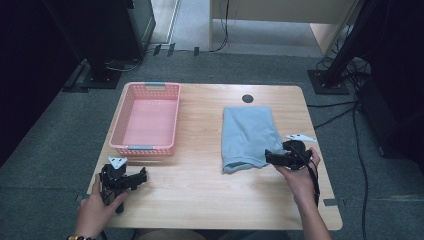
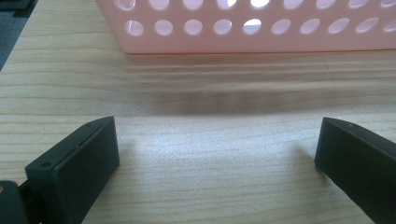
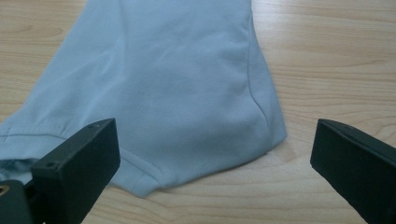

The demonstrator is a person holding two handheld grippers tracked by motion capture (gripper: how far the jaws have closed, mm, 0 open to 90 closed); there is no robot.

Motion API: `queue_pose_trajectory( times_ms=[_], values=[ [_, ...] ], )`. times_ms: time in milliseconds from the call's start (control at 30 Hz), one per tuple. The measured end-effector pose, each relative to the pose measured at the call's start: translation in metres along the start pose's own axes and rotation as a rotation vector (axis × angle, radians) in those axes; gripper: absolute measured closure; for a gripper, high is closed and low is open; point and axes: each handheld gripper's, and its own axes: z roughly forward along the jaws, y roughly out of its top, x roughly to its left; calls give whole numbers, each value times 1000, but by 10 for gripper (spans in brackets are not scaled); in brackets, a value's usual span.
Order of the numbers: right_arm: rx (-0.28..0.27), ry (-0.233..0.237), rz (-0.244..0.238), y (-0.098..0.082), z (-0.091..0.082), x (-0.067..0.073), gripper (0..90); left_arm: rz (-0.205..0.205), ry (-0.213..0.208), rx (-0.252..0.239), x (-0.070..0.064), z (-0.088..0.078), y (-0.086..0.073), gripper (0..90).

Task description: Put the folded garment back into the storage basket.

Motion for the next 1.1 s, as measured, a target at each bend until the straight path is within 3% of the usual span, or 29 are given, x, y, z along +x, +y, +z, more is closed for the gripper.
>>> queue_pose_trajectory(
  times_ms=[1100],
  values=[
    [50,-12,-18,34,30,30,16,-3,2,-1,0,0,0,0]
  ],
)
